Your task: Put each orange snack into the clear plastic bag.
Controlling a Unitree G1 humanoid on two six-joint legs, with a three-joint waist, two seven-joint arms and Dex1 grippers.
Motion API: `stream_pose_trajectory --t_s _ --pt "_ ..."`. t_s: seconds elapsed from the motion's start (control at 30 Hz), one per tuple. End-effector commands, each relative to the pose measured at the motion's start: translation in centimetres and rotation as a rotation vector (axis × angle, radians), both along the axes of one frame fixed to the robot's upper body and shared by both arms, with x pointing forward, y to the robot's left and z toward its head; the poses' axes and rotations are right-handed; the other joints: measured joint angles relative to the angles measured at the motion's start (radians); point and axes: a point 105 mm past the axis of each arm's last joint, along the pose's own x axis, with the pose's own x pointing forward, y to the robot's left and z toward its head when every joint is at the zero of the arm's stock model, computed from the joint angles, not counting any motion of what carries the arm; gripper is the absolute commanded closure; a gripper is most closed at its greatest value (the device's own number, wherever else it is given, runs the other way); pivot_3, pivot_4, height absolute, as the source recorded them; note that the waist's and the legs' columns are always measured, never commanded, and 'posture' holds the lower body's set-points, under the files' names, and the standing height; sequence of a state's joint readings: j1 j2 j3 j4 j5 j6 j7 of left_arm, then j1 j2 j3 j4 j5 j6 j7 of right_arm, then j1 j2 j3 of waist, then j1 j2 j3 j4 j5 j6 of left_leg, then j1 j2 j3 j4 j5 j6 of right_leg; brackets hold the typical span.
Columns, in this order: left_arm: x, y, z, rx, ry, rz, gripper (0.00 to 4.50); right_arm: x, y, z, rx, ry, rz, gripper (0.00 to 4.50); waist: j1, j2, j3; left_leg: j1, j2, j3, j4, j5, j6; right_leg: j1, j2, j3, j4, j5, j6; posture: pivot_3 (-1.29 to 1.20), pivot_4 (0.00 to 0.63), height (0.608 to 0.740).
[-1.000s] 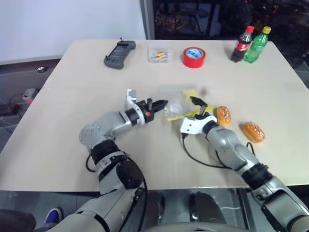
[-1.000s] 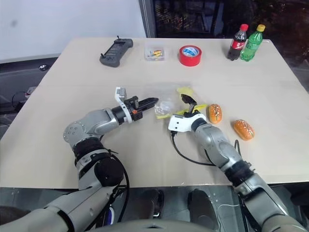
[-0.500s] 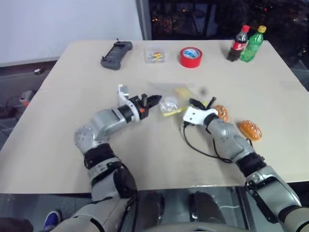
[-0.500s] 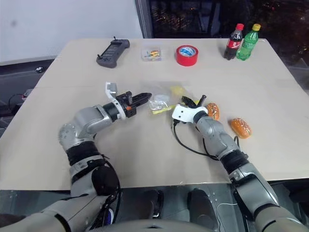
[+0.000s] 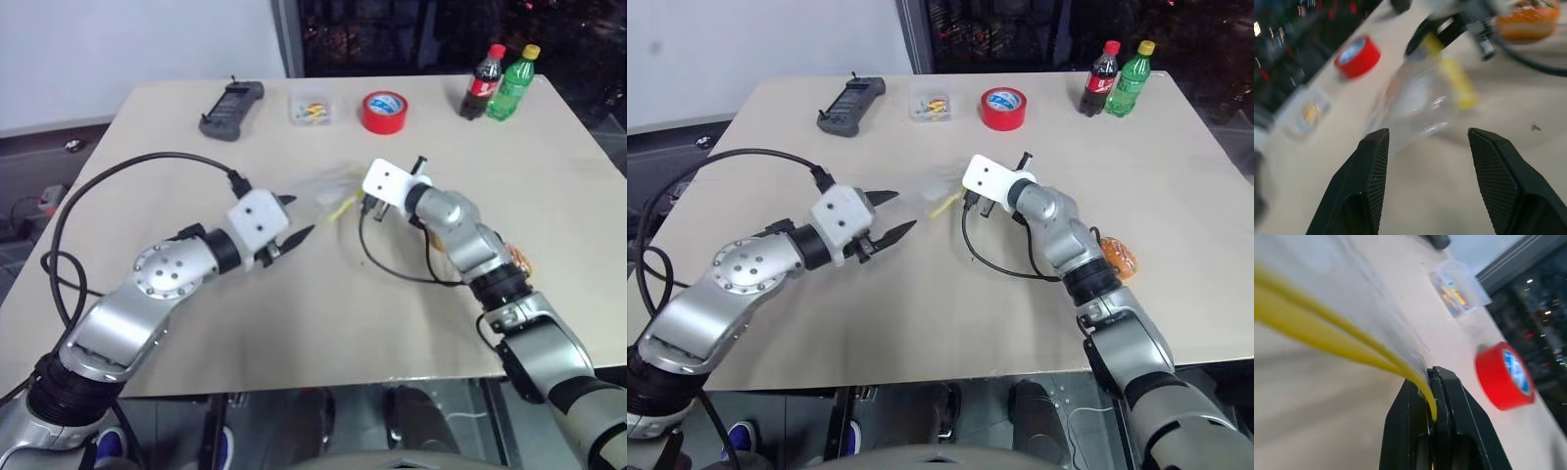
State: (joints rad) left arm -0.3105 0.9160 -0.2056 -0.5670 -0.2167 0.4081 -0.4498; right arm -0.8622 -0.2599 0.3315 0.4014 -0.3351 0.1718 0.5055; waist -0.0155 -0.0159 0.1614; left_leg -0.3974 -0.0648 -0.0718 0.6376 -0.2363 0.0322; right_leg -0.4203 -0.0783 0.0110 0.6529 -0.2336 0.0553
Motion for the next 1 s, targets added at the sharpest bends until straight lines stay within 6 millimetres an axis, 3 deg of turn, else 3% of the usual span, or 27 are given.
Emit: stream_pose_trajectory --t_s 0.03,0.5,0.6,0.63,0.67,0.7,0.77,0.93,1.0 --pt "-0.2 -1.6 0.6 0.010 -0.096 0.014 1.81 -0.3 1.7 2.8 0.035 -0.035 0.035 4.50 -0.001 0.000 0.000 -0.001 0.000 0.000 0.000 0.000 0.000 0.000 0.000 0.000 0.000 0.000 0.000 0.00 0.150 0.740" --pt "1.7 -2.8 0.2 0.086 -0.199 0.113 1.81 -1.0 3.8 2.5 0.035 -0.015 0.063 4.50 -0.003 0.000 0.001 -0.001 0.000 0.002 0.001 0.000 0.000 -0.003 0.001 -0.002 0.005 0.000 0.000 0.00 0.150 0.740" --pt "1.9 -2.7 0.0 0.112 -0.205 0.114 2.62 -1.1 3.8 2.5 0.036 -0.017 0.057 4.50 -0.003 0.000 0.001 -0.001 0.000 0.002 0.001 0.000 0.000 -0.003 0.001 -0.001 0.005 0.000 0.000 0.00 0.150 0.740" --pt "2.0 -2.6 -0.2 0.121 -0.200 0.114 3.18 -1.1 3.7 2.5 0.037 -0.019 0.054 4.50 -0.004 0.000 0.001 -0.001 0.000 0.002 0.001 0.000 0.000 -0.004 0.001 -0.001 0.005 0.000 0.000 0.00 0.150 0.740" --pt "2.0 -2.5 -0.2 0.130 -0.200 0.114 3.31 -1.0 3.7 2.6 0.038 -0.021 0.051 4.50 -0.004 0.000 0.001 -0.001 0.000 0.002 0.001 0.000 0.000 -0.004 0.001 -0.001 0.005 0.000 0.000 0.00 0.150 0.740" --pt "2.2 -2.3 -0.3 0.135 -0.200 0.122 3.92 -1.0 3.6 2.6 0.043 -0.022 0.049 4.50 -0.003 0.000 0.001 -0.001 0.000 0.002 0.001 0.000 0.000 -0.004 0.001 -0.001 0.005 0.000 0.000 0.00 0.150 0.740" --pt "2.6 -1.9 -0.3 0.154 -0.208 0.141 4.44 -1.0 3.4 2.8 0.042 -0.036 0.041 4.50 -0.003 0.000 0.001 -0.001 0.000 0.002 0.002 0.000 0.000 -0.004 0.001 -0.001 0.006 0.000 0.000 0.00 0.150 0.740" --pt "3.4 -1.1 0.4 0.161 -0.264 0.179 4.44 -0.9 2.8 2.6 0.000 -0.045 0.034 4.50 -0.003 0.000 0.001 -0.001 0.000 0.003 0.002 0.000 0.000 -0.004 0.001 -0.001 0.006 0.000 0.000 0.00 0.150 0.740" --pt "3.8 -0.7 0.8 0.122 -0.285 0.195 4.50 -0.8 2.3 2.8 0.015 -0.044 0.026 3.85 -0.003 0.000 0.001 -0.001 0.000 0.003 0.002 0.000 0.000 -0.004 0.001 -0.001 0.006 0.000 0.000 0.00 0.150 0.740"
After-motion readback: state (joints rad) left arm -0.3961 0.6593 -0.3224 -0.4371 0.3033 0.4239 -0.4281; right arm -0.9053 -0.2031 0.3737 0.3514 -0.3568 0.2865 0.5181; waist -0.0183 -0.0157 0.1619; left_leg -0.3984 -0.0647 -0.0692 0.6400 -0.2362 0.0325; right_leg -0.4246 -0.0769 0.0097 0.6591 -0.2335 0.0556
